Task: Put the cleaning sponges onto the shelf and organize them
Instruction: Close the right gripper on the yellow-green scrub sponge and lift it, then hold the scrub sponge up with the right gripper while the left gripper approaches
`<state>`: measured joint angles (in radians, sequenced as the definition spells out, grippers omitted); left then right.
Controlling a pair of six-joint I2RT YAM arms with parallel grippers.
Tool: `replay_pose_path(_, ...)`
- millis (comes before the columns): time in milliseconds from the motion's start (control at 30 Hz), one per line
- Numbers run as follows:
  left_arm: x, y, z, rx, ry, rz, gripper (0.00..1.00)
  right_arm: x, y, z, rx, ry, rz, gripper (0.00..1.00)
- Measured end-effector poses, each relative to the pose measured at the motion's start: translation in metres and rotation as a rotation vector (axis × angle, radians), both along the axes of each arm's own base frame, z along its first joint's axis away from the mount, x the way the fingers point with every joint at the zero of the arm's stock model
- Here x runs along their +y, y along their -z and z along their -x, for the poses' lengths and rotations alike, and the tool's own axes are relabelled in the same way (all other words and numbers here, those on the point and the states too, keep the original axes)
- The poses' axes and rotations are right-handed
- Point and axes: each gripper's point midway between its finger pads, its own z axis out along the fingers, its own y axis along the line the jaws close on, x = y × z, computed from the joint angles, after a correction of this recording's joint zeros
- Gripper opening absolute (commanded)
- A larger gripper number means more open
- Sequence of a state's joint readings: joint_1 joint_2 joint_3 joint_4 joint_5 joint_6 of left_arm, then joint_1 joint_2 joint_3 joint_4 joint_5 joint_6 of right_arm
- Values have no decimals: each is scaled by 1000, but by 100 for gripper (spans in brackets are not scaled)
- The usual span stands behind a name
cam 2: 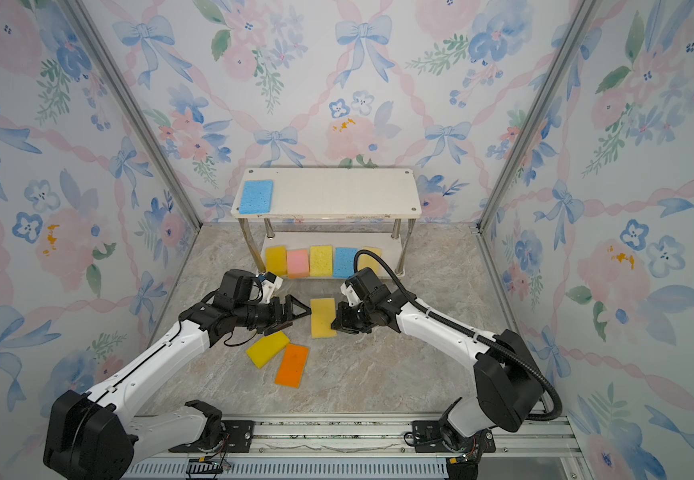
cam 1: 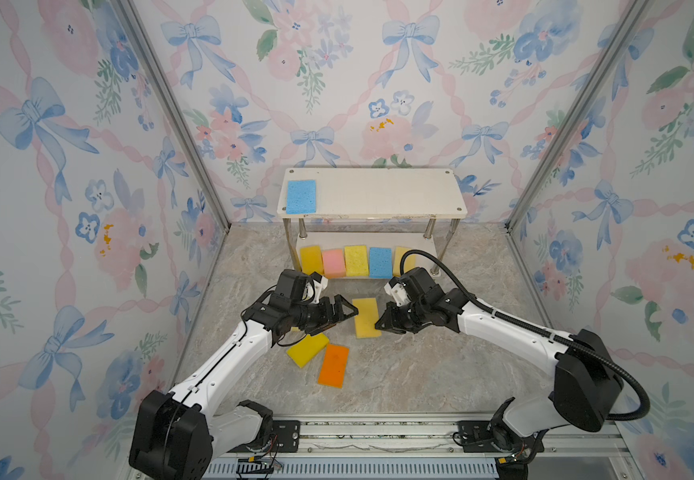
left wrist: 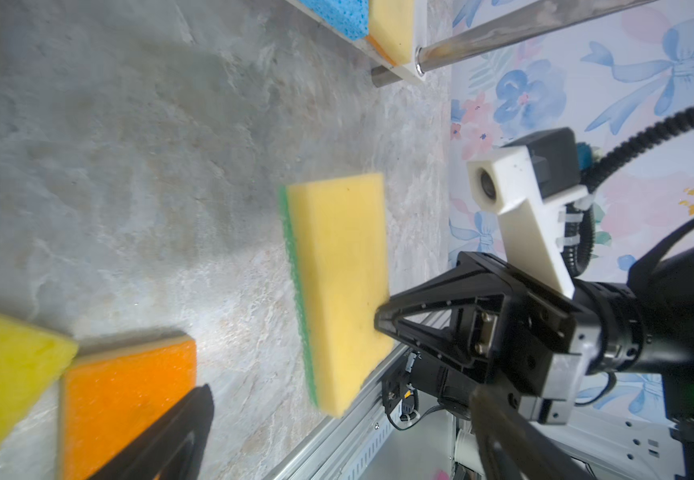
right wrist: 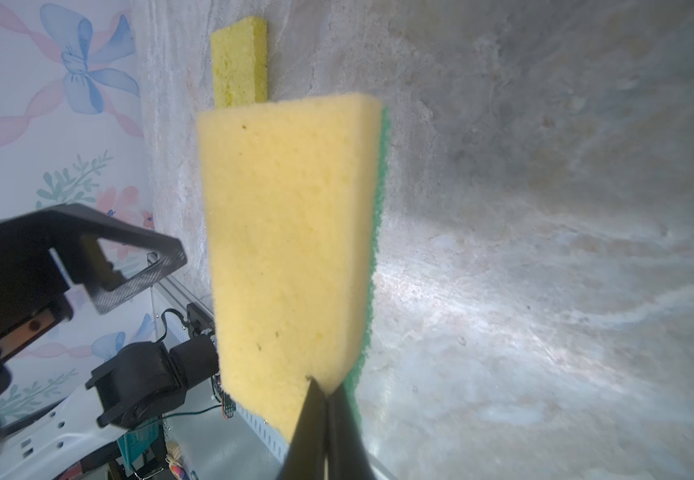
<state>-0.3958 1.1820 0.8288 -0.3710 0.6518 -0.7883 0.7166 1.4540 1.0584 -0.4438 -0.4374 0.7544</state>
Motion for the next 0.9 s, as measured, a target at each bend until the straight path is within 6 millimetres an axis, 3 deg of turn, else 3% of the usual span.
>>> replay_pose_path(167,-23,-8,-4,-4,56,52,91,-7,-41,10,-85,-32,-74,7)
replay_pose_path(400,-43,-32,-14,-42,48,154,69,-6,-52,16,-100,-68,-84,7)
replay_pose_path(633,-52,-50,-21,-70,23,238,25,-6,-53,17,-93,-71,-86,9)
replay_pose_path(767,-51,-44,-23,-63,2,244,15,-7,-57,18,-98,-68,-83,15)
replay_pose_path(900,-50,-43,-23,-63,-8,247,12,-12,-63,18,-104,-52,-89,34)
